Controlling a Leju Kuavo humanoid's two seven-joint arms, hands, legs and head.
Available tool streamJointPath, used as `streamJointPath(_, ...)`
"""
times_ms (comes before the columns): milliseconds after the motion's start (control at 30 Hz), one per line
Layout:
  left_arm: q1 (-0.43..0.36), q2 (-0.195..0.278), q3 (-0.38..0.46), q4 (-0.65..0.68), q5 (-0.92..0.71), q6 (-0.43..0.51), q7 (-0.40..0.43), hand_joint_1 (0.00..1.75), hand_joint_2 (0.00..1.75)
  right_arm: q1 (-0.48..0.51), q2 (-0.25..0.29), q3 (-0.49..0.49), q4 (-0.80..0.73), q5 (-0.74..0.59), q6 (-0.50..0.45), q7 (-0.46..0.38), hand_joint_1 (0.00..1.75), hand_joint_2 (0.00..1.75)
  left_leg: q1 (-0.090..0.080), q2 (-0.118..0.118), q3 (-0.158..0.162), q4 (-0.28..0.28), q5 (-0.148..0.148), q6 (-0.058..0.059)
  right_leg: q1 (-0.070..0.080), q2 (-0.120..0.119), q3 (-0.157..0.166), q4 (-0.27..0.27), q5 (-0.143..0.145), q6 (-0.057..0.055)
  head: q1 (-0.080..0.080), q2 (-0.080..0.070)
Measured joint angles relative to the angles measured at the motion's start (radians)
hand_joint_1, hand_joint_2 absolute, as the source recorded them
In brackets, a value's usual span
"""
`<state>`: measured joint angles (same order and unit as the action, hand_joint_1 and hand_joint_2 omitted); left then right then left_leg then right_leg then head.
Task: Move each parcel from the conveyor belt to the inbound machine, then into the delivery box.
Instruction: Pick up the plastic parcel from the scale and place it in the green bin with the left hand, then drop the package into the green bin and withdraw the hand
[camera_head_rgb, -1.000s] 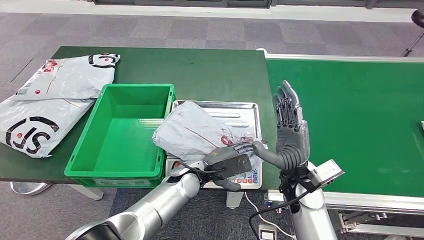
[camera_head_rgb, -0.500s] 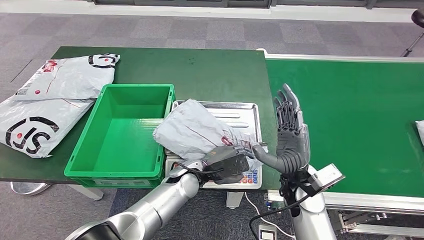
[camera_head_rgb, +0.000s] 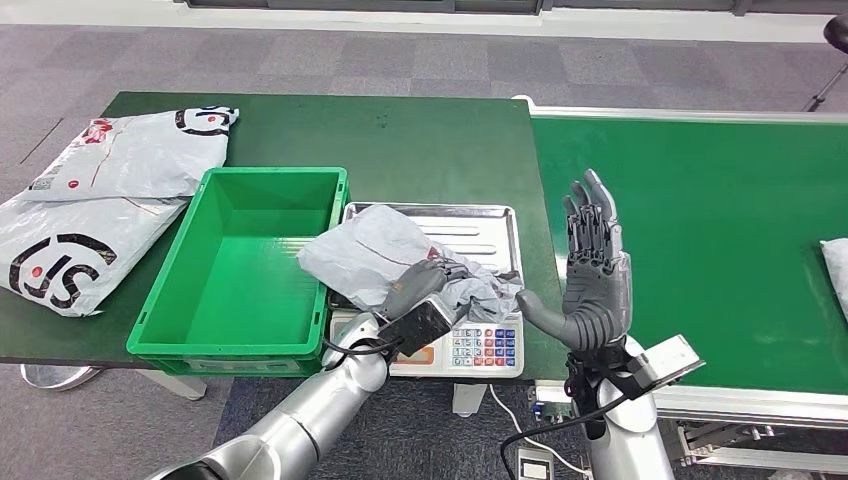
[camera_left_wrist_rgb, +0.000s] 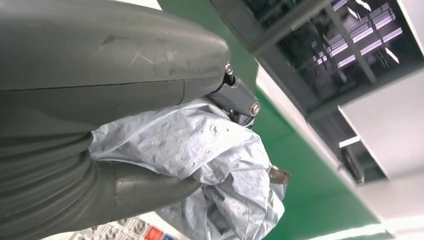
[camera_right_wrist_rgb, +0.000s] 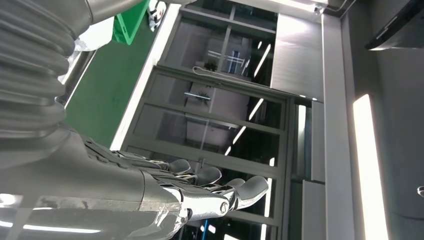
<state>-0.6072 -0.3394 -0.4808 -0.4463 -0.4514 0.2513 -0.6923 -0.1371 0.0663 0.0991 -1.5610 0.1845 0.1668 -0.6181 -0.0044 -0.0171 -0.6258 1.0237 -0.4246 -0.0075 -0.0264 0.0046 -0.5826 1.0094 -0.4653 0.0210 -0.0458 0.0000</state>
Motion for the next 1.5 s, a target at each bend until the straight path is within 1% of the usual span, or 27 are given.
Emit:
streamJointPath(133, 0.024, 0.01, 0.027, -0.049, 0.028, 0.035, -0.007, 1.75, 1.75, -0.001, 0.0, 0.0, 0.0, -0.007, -0.001, -0.006, 0.0, 1.75, 0.0, 0.0, 0.0, 0.0, 0.0, 0.0, 0.0, 0.0, 0.0, 0.0, 0.0, 0.0, 0.0, 0.0)
streamJointPath(367, 0.047, 0.022, 0.034, -0.109, 0.05, 0.053, -0.01, 1.75, 1.75, -0.001, 0.0, 0.0, 0.0, -0.013, -0.002, -0.008, 0.0, 1.75, 0.0, 0.0, -0.001, 0.0, 0.0, 0.0, 0.0, 0.0, 0.0, 0.0, 0.0, 0.0, 0.0, 0.0)
streamJointPath(433, 0.059, 0.028, 0.033, -0.14, 0.085, 0.081, -0.01, 1.75, 1.75, -0.001, 0.0, 0.0, 0.001, -0.015, -0.002, -0.009, 0.0, 1.75, 0.0, 0.0, -0.001, 0.0, 0.0, 0.0, 0.0, 0.0, -0.001, 0.0, 0.0, 0.0, 0.0, 0.0)
streamJointPath(500, 0.076, 0.043, 0.026, -0.201, 0.141, 0.144, -0.01, 1.75, 1.75, -0.002, 0.0, 0.0, 0.001, -0.02, -0.006, -0.01, 0.0, 1.75, 0.0, 0.0, -0.001, 0.0, 0.0, 0.0, 0.0, 0.0, -0.001, 0.0, 0.0, 0.0, 0.0, 0.0)
streamJointPath(633, 0.103, 0.098, -0.018, -0.366, 0.2, 0.328, -0.011, 1.75, 1.75, -0.013, 0.0, 0.0, 0.01, -0.032, -0.016, -0.011, 0.0, 1.75, 0.001, 0.001, -0.001, 0.0, 0.0, 0.0, 0.001, 0.0, -0.001, 0.0, 0.0, 0.0, 0.0, 0.0)
streamJointPath(700, 0.115, 0.127, -0.036, -0.453, 0.162, 0.403, -0.012, 1.75, 1.75, -0.028, 0.0, 0.0, 0.018, -0.04, -0.018, -0.01, 0.0, 1.75, 0.001, 0.001, -0.002, 0.0, 0.0, 0.0, 0.001, 0.0, -0.001, 0.0, 0.0, 0.0, 0.0, 0.0)
streamJointPath(800, 0.142, 0.16, -0.037, -0.584, 0.032, 0.441, -0.012, 1.75, 1.75, -0.047, -0.001, 0.0, 0.032, -0.05, -0.018, -0.01, 0.0, 1.75, 0.001, 0.0, -0.002, 0.0, 0.0, 0.0, 0.001, 0.0, -0.001, 0.0, 0.0, 0.0, 0.0, 0.0)
streamJointPath(900, 0.167, 0.184, -0.013, -0.693, -0.049, 0.446, -0.011, 1.75, 1.75, -0.058, -0.005, 0.0, 0.044, -0.057, -0.018, -0.011, 0.0, 1.75, 0.001, 0.0, -0.002, 0.0, 0.0, 0.0, 0.001, 0.0, -0.001, 0.0, 0.0, 0.0, 0.0, 0.0)
streamJointPath(1000, 0.181, 0.204, 0.036, -0.771, -0.069, 0.448, -0.009, 1.75, 1.75, -0.06, -0.009, 0.0, 0.052, -0.063, -0.019, -0.014, 0.0, 1.75, 0.001, 0.0, -0.002, 0.0, 0.0, 0.0, 0.001, 0.0, -0.001, 0.0, 0.0, 0.0, 0.0, 0.0)
streamJointPath(1133, 0.193, 0.222, 0.134, -0.865, -0.045, 0.449, -0.008, 1.75, 1.75, -0.059, -0.016, 0.0, 0.056, -0.072, -0.026, -0.021, 0.0, 1.75, 0.001, 0.001, -0.002, 0.0, 0.0, 0.0, 0.001, 0.0, -0.002, 0.0, 0.0, 0.0, 0.0, 0.0)
streamJointPath(1267, 0.19, 0.231, 0.214, -0.905, -0.071, 0.449, -0.007, 1.75, 1.75, -0.058, -0.025, 0.0, 0.062, -0.081, -0.038, -0.028, 0.0, 1.75, 0.002, 0.0, -0.002, 0.0, 0.0, 0.0, 0.001, 0.0, -0.002, 0.0, 0.0, -0.001, 0.0, 0.0)
streamJointPath(1333, 0.174, 0.232, 0.242, -0.882, -0.1, 0.442, -0.004, 1.75, 1.75, -0.056, -0.029, 0.0, 0.064, -0.085, -0.044, -0.027, 0.0, 1.75, 0.001, 0.0, -0.002, 0.0, 0.0, 0.0, 0.001, 0.0, -0.003, 0.0, 0.0, -0.001, 0.0, 0.0)
streamJointPath(1400, 0.132, 0.231, 0.262, -0.786, -0.126, 0.405, 0.023, 1.75, 1.75, -0.048, -0.033, 0.0, 0.063, -0.086, -0.052, -0.027, 0.0, 1.75, 0.001, -0.001, -0.002, 0.0, 0.001, 0.0, 0.001, -0.002, -0.002, 0.0, 0.0, -0.001, 0.0, 0.0)
streamJointPath(1433, 0.105, 0.231, 0.27, -0.719, -0.136, 0.364, 0.055, 1.75, 1.75, -0.042, -0.035, 0.0, 0.061, -0.086, -0.055, -0.027, 0.0, 1.75, 0.001, -0.001, -0.002, 0.0, 0.001, 0.0, 0.001, -0.002, -0.002, 0.0, 0.0, -0.001, 0.0, 0.0)
streamJointPath(1500, 0.054, 0.229, 0.287, -0.583, -0.143, 0.242, 0.148, 1.75, 1.75, -0.03, -0.038, 0.0, 0.057, -0.08, -0.052, -0.028, 0.0, 1.75, 0.001, 0.0, -0.002, 0.0, 0.001, 0.0, 0.001, -0.001, -0.002, 0.0, 0.001, -0.001, 0.0, 0.0)
